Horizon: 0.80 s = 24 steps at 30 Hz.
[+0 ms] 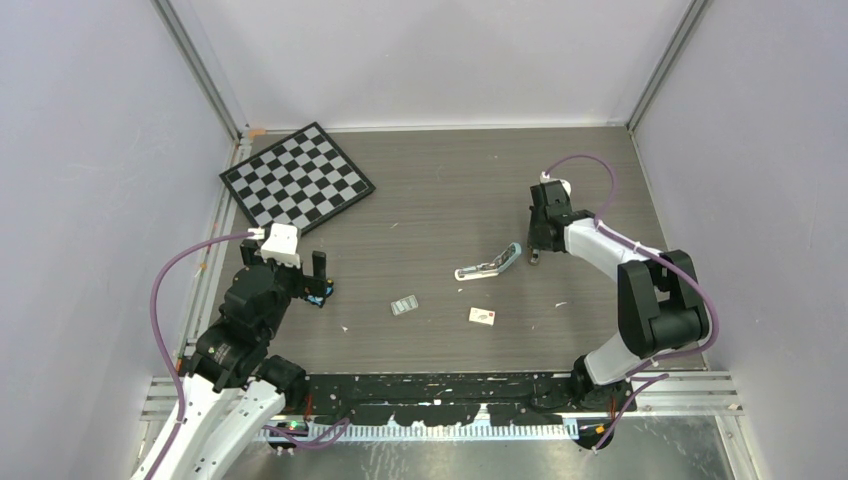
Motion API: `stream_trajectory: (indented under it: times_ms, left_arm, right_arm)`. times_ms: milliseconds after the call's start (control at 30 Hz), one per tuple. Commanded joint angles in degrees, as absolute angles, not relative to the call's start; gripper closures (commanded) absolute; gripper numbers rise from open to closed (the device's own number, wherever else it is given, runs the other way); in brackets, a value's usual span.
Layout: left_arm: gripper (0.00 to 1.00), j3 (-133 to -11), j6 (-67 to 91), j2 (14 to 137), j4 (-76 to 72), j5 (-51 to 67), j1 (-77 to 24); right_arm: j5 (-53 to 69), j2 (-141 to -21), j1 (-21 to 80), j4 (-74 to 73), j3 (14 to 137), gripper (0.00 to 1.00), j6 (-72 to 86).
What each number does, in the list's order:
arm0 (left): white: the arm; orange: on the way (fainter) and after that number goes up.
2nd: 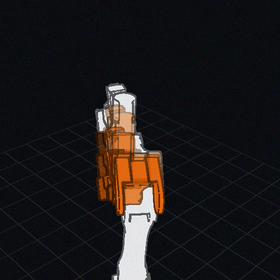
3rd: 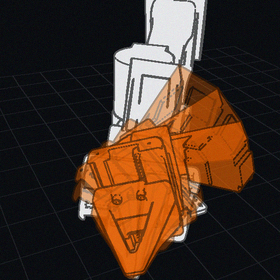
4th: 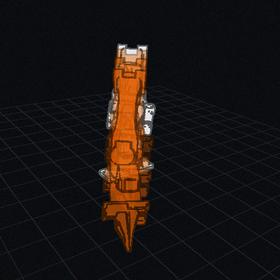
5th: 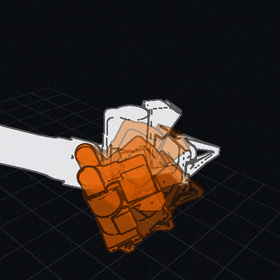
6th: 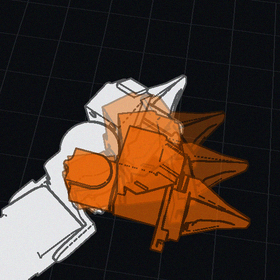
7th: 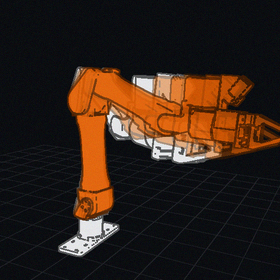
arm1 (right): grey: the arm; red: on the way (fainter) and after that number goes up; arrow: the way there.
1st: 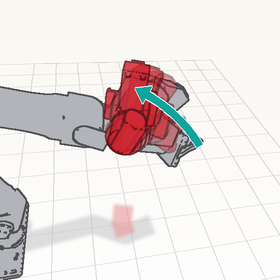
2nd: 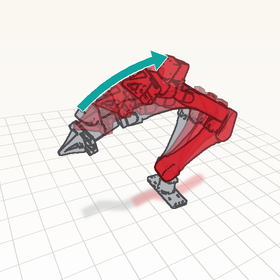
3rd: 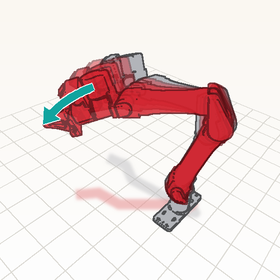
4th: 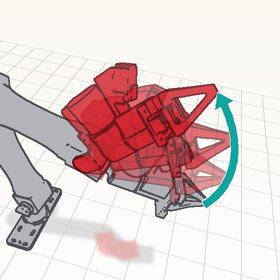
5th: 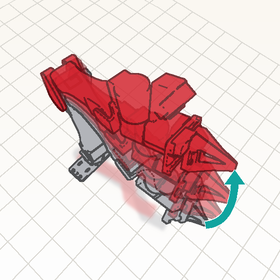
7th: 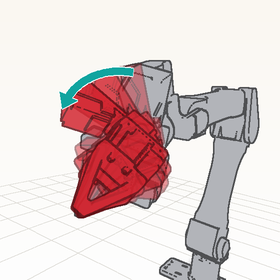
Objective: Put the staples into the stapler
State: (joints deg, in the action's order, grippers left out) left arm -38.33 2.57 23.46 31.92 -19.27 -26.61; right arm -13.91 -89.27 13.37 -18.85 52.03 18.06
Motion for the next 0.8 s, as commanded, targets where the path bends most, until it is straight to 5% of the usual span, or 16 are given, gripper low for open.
stream_trajectory:
  times_ms: [0, 767]
  left_arm:
    - [0.0, -38.32, 2.9, 23.81, 29.18, -18.9, -26.81]
    - [0.0, -38.41, 2.9, 23.82, 29.24, -18.9, -26.81]
  right_arm:
    - [-14.15, -89.47, 13.19, -16.72, 51.81, 0.8, 17.78]
    - [-15.05, -87.54, 13.19, -16.94, 51.77, 0.8, 17.62]
